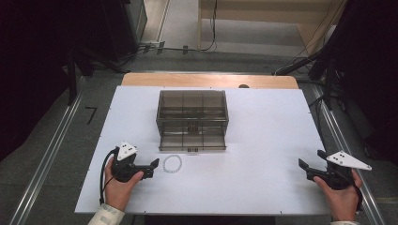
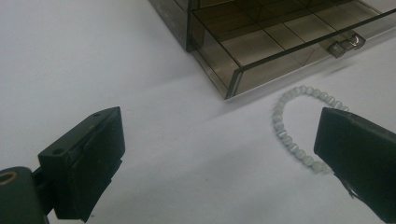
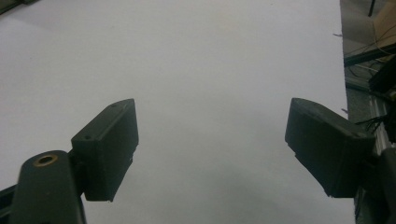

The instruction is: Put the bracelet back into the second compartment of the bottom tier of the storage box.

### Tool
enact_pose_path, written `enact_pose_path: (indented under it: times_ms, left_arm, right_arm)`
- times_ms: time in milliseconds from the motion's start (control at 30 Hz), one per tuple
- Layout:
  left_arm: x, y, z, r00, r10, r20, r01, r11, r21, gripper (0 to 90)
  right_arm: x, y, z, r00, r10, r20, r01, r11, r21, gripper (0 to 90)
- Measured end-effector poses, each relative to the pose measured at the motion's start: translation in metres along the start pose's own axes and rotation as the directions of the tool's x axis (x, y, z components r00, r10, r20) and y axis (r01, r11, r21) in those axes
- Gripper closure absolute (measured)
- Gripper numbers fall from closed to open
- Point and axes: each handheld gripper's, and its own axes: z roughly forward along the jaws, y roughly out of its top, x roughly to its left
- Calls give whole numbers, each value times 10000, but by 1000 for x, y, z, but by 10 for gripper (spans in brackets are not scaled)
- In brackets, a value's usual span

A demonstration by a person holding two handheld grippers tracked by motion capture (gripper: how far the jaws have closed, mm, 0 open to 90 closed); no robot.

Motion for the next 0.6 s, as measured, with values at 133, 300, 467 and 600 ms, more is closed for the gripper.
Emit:
enact_pose_path:
  times_ms: [133, 300, 467, 600]
  left_arm:
    - [0, 0, 0, 10000, 12, 11, -12, 10000, 7, 24]
    - [-1, 0, 0, 9999, -7, 137, 6, 10000, 33, 24]
    - [-4, 0, 0, 9998, 48, 207, -48, 10000, 37, 25]
    - [-6, 0, 1, 9996, 94, 255, -94, 10000, 25, 31]
  right_arm:
    - [0, 0, 0, 10000, 39, -22, -39, 10000, -45, 159]
    - [2, 1, 0, 9999, -13, -108, 11, 9999, -135, 159]
    - [2, 2, -1, 9999, -25, -141, 23, 9999, -167, 159]
    - [2, 1, -1, 9999, 16, -160, -18, 9999, -145, 159]
